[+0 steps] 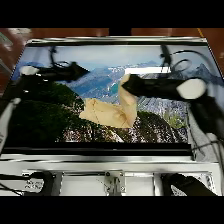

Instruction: Fold the shirts.

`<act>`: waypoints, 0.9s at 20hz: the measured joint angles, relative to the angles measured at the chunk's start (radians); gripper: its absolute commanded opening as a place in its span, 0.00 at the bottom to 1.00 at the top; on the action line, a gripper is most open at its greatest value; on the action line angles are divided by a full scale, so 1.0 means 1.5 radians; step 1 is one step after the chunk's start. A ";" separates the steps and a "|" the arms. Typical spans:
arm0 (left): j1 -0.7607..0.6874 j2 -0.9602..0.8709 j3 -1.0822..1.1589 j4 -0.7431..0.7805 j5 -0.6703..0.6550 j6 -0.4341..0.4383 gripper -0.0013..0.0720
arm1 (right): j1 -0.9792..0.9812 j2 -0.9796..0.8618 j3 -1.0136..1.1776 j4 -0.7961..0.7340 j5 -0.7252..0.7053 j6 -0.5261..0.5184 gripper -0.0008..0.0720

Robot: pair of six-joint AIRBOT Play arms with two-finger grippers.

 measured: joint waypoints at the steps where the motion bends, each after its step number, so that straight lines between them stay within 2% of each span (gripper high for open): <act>1: 0.046 0.033 0.000 0.017 -0.011 0.000 0.07 | 0.043 -0.041 0.000 0.010 -0.059 0.001 0.10; 4: 0.162 0.115 0.000 0.053 -0.076 0.000 0.07 | 0.146 -0.164 0.003 0.074 -0.219 0.002 0.10; 7: 0.234 0.164 0.000 0.069 -0.136 0.001 0.07 | 0.222 -0.280 0.035 0.144 -0.320 -0.002 0.10; 8: 0.246 0.171 -0.001 0.072 -0.147 0.001 0.07 | 0.239 -0.313 0.053 0.163 -0.341 -0.003 0.18; 9: 0.255 0.178 -0.003 0.077 -0.159 0.001 0.07 | 0.253 -0.341 0.071 0.180 -0.354 -0.004 0.55; 10: 0.259 0.181 -0.005 0.080 -0.166 0.002 0.07 | 0.264 -0.367 0.088 0.197 -0.366 -0.005 0.82; 14: 0.264 0.186 -0.025 0.087 -0.179 0.004 0.07 | 0.272 -0.410 0.123 0.229 -0.356 -0.012 0.82; 16: 0.265 0.187 -0.032 0.090 -0.182 0.008 0.07 | 0.239 -0.396 0.130 0.196 -0.275 -0.019 0.82; 18: 0.265 0.187 -0.036 0.098 -0.184 0.010 0.07 | 0.185 -0.364 0.134 0.114 -0.161 -0.016 0.82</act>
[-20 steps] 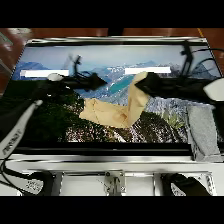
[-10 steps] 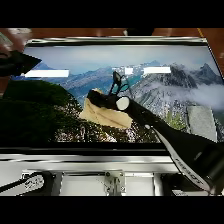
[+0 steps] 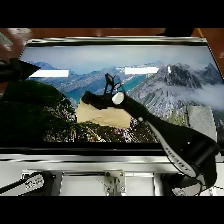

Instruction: Fold the shirts.

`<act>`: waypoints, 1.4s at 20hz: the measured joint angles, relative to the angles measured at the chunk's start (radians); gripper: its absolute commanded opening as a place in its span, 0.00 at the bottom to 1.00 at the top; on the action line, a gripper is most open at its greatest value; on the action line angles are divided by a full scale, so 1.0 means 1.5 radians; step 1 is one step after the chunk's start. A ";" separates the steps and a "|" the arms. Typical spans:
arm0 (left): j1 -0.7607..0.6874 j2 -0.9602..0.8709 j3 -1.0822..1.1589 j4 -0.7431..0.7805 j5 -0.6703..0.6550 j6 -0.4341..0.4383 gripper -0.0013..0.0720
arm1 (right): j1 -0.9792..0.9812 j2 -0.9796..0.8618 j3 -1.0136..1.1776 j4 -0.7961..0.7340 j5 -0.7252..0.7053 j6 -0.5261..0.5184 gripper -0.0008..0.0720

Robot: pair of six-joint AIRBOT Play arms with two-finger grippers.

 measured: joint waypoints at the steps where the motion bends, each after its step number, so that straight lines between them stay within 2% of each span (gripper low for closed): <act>1: 0.000 0.000 -0.001 0.003 0.000 0.000 0.07 | -0.036 0.022 0.000 -0.066 0.078 0.014 0.82; 3: 0.000 0.000 -0.003 0.008 -0.001 0.001 0.07 | -0.109 0.065 0.002 -0.222 0.243 0.062 0.85; 4: 0.000 0.000 -0.003 0.008 -0.001 0.001 0.07 | -0.142 0.080 0.001 -0.292 0.312 0.083 0.95; 5: 0.000 0.000 -0.004 0.009 -0.001 0.001 0.07 | -0.174 0.091 -0.004 -0.344 0.370 0.098 0.95; 7: 0.000 0.000 -0.004 0.011 -0.001 0.002 0.07 | -0.226 0.105 -0.034 -0.377 0.434 0.115 0.95; 9: 0.000 0.000 -0.004 0.013 -0.004 0.002 0.07 | -0.252 0.111 -0.083 -0.356 0.421 0.117 0.95; 13: 0.000 0.000 -0.004 0.013 -0.019 0.002 0.07 | -0.273 0.114 -0.192 -0.264 0.312 0.106 0.95; 17: -0.002 0.000 -0.004 0.013 -0.026 0.002 0.07 | -0.269 0.072 -0.241 -0.129 0.241 0.028 0.93; 18: -0.003 0.000 -0.004 0.013 -0.027 0.002 0.07 | -0.264 0.059 -0.246 -0.099 0.229 0.010 0.69; 19: -0.005 0.000 -0.004 0.013 -0.029 0.002 0.07 | -0.260 0.047 -0.250 -0.069 0.214 -0.004 0.32; 20: -0.005 0.000 -0.004 0.013 -0.030 0.002 0.07 | -0.257 0.039 -0.252 -0.046 0.202 -0.016 0.11; 24: -0.009 0.000 -0.004 0.013 -0.031 0.002 0.07 | -0.279 0.048 -0.226 0.010 0.204 -0.106 0.10; 28: -0.009 0.000 -0.004 0.013 -0.033 0.002 0.07 | -0.390 0.138 -0.158 0.015 0.253 -0.181 0.10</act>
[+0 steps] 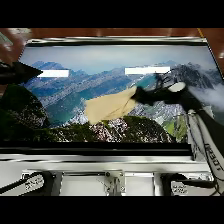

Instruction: Fold the shirts.

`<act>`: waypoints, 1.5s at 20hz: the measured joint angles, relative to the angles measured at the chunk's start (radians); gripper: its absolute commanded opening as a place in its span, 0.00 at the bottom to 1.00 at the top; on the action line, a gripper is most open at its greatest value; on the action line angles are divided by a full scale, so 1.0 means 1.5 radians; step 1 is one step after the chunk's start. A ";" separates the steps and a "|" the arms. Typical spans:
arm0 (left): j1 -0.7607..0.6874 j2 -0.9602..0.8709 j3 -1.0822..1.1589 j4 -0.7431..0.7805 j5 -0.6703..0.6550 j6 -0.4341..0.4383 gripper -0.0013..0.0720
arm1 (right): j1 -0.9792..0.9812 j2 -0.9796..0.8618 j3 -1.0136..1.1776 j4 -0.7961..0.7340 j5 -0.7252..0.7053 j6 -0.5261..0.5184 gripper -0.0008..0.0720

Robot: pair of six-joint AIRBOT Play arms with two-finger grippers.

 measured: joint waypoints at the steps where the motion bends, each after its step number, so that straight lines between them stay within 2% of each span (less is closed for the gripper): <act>1: 0.000 0.000 0.000 0.000 -0.002 0.000 0.07 | -0.040 0.028 0.013 -0.008 0.010 0.000 0.10; 8: 0.000 0.000 0.000 0.000 -0.010 0.000 0.07 | -0.411 0.211 0.047 -0.111 0.083 0.077 0.10; 14: 0.000 0.000 0.000 0.002 -0.018 0.000 0.07 | -0.631 0.252 0.051 -0.220 0.152 0.118 0.10; 23: 0.000 0.000 0.000 0.003 -0.018 0.000 0.07 | -0.698 0.258 0.044 -0.418 0.302 0.121 0.10; 28: 0.000 0.000 0.000 0.003 -0.019 0.000 0.07 | -0.701 0.258 -0.042 -0.498 0.395 0.099 0.10; 29: 0.000 0.000 0.000 0.003 -0.020 0.000 0.07 | -0.701 0.258 -0.069 -0.516 0.399 0.098 0.12; 30: 0.000 0.000 0.000 0.003 -0.020 0.000 0.07 | -0.701 0.258 -0.094 -0.535 0.400 0.096 0.32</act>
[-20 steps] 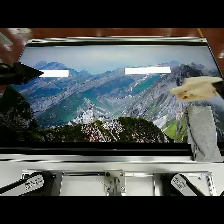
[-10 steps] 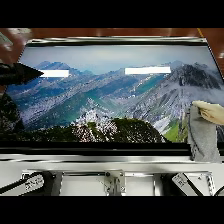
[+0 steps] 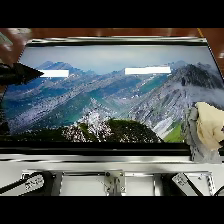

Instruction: Fold the shirts.

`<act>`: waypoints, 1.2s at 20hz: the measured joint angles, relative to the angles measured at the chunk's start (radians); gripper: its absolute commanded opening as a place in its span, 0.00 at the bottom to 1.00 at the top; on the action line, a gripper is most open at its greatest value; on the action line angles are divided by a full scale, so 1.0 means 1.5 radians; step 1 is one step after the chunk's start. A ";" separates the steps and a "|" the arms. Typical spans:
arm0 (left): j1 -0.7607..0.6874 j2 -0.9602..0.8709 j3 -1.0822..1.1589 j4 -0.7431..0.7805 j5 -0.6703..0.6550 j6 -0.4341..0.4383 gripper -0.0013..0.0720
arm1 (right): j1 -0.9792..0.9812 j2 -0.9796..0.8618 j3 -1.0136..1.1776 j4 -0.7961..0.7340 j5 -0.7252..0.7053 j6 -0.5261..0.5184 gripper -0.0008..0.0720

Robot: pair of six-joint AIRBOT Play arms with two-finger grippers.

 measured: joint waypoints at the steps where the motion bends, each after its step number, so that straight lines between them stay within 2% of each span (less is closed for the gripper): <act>1: 0.000 0.000 0.000 0.000 -0.001 0.000 0.07 | 0.000 0.000 -0.022 -0.021 -0.002 -0.001 0.72; 2: 0.000 0.000 0.000 0.000 -0.002 0.000 0.07 | 0.000 0.000 -0.040 -0.045 -0.006 -0.004 0.92; 7: -0.001 0.000 0.000 0.000 -0.002 0.000 0.07 | -0.001 0.003 -0.013 -0.098 -0.014 -0.027 0.92; 9: -0.012 0.000 0.003 0.018 -0.002 -0.002 0.07 | 0.006 0.008 0.054 -0.042 -0.034 -0.029 0.92; 11: -0.052 0.000 0.013 0.099 -0.006 -0.029 0.07 | 0.034 0.026 0.115 0.063 -0.086 -0.031 0.92; 13: -0.124 -0.004 0.029 0.270 -0.009 -0.099 0.10 | 0.108 0.050 0.152 0.145 -0.137 -0.032 0.92; 14: -0.169 -0.010 0.034 0.372 -0.015 -0.137 0.41 | 0.160 0.058 0.161 0.151 -0.149 -0.032 0.92; 15: -0.209 -0.018 0.038 0.453 -0.021 -0.166 0.78 | 0.226 0.062 0.161 0.131 -0.151 -0.024 0.92; 16: -0.248 -0.029 0.042 0.519 -0.028 -0.190 0.91 | 0.294 0.063 0.153 0.094 -0.147 -0.011 0.92; 19: -0.331 -0.059 0.046 0.625 -0.046 -0.238 0.91 | 0.441 0.045 0.114 0.003 -0.117 0.021 0.92; 24: -0.388 -0.078 0.048 0.677 -0.060 -0.265 0.91 | 0.553 0.016 0.084 -0.032 -0.080 0.043 0.92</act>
